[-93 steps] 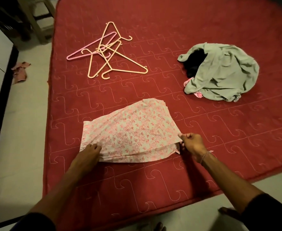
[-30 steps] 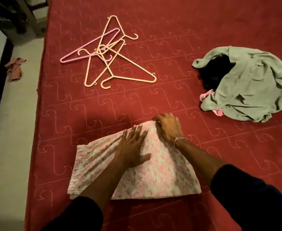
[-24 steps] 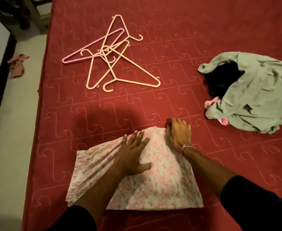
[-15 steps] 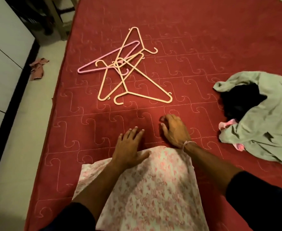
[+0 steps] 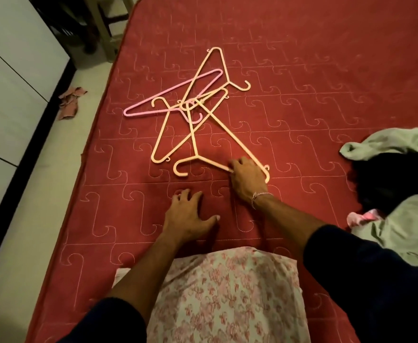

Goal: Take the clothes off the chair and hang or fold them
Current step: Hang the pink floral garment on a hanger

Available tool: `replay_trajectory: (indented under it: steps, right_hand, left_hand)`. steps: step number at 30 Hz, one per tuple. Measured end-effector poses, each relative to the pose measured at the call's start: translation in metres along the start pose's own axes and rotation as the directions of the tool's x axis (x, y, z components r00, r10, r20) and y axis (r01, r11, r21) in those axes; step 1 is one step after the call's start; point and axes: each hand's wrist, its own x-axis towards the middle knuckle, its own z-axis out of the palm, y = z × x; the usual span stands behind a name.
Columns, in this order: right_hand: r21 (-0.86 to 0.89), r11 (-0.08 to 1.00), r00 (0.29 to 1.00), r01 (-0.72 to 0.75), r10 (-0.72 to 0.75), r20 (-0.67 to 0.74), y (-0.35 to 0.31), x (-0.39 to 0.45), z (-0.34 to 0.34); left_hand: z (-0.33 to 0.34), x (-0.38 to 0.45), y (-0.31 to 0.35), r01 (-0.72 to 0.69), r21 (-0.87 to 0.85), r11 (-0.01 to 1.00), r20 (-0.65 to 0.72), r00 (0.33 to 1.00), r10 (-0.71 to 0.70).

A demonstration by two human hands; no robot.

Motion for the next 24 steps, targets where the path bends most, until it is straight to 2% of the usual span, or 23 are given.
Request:
replay_trajectory:
  steps: [4, 7, 9, 11, 14, 16, 19, 24]
  right_hand:
    - [0.105, 0.992, 0.998, 0.063, -0.066, 0.023, -0.003, -0.022, 0.005]
    - [0.300, 0.951, 0.997, 0.071, -0.068, -0.021, -0.014, -0.049, 0.008]
    - [0.412, 0.909, 0.997, 0.068, -0.052, -0.050, -0.027, -0.067, 0.007]
    - [0.494, 0.868, 0.999, 0.046, -0.028, -0.044, -0.043, -0.088, 0.004]
    - [0.565, 0.825, 1.000, 0.016, 0.002, -0.031, -0.070, -0.119, 0.002]
    - [0.616, 0.788, 1.000, 0.006, 0.013, -0.025, -0.088, -0.138, 0.002]
    - [0.678, 0.735, 1.000, -0.005, 0.009, -0.003, -0.115, -0.166, 0.001]
    - [0.701, 0.710, 0.997, 0.066, -0.072, -0.020, -0.152, -0.205, 0.002]
  left_hand:
    - [0.005, -0.007, 0.013, 0.044, -0.106, 0.993, -0.017, 0.999, -0.046]
    - [0.000, -0.006, 0.017, 0.091, -0.347, 0.933, -0.050, 0.992, -0.115]
    - [-0.009, -0.007, 0.017, 0.115, -0.602, 0.791, -0.064, 0.980, -0.191]
    - [-0.020, -0.014, 0.019, 0.132, -0.813, 0.567, -0.032, 0.963, -0.269]
    - [-0.029, -0.032, 0.020, 0.094, -0.949, 0.301, -0.016, 0.939, -0.343]
    - [-0.035, -0.051, 0.018, 0.080, -0.984, 0.157, 0.024, 0.943, -0.332]
    - [-0.039, -0.077, 0.004, 0.095, -0.986, 0.134, 0.047, 0.945, -0.324]
    - [-0.037, -0.121, -0.036, 0.105, -0.988, 0.111, 0.064, 0.943, -0.327]
